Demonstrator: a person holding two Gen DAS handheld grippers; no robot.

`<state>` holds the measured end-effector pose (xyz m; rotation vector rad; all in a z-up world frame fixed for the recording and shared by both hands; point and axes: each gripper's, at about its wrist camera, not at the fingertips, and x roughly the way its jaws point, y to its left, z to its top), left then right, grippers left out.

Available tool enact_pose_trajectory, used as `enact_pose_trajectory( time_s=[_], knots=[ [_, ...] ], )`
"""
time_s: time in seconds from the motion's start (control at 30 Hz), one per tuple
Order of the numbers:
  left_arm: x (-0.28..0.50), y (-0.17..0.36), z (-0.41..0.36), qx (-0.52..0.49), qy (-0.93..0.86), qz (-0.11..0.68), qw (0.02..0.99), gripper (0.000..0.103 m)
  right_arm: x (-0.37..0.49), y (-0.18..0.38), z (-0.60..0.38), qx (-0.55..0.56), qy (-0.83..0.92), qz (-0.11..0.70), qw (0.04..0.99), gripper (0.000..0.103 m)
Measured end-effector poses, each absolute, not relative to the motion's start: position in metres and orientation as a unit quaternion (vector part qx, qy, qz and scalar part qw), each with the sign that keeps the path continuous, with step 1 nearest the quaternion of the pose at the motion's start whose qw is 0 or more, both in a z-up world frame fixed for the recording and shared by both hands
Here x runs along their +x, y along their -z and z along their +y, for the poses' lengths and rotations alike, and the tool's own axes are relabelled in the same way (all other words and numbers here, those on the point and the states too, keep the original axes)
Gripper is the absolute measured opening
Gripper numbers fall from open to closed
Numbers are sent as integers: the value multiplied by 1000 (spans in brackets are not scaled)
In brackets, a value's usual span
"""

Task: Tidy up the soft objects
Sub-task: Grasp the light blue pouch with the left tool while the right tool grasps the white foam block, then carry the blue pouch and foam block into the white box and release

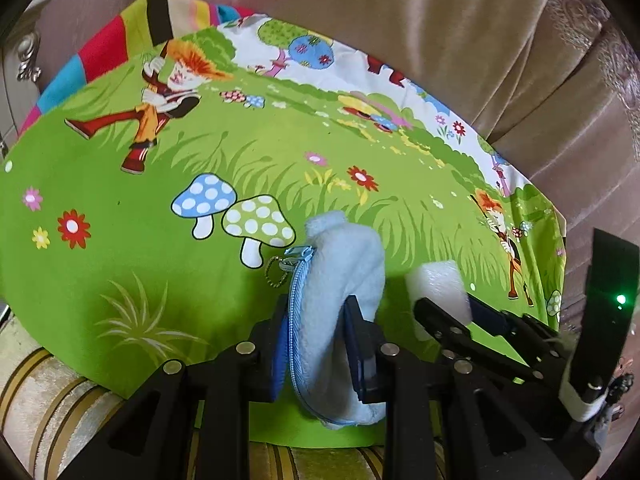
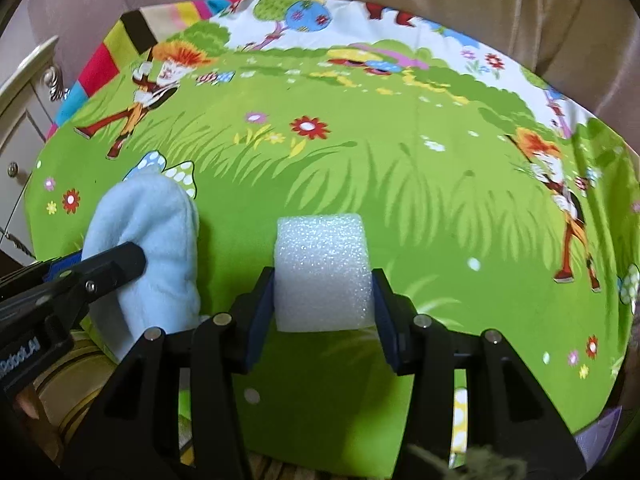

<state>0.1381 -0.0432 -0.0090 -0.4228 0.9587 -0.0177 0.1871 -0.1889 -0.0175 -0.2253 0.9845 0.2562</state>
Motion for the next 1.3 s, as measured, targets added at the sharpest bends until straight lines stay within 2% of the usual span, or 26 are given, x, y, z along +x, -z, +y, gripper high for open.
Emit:
enact_pose_trajectory(
  time_s=[0.6, 1.3],
  knots=[
    [107, -26, -95, -138, 50, 433, 889, 26, 109, -24, -247, -52, -69, 434, 897, 51],
    [49, -53, -203, -94, 197, 443, 870, 26, -7, -61, -372, 3, 37, 400, 916, 51]
  ],
)
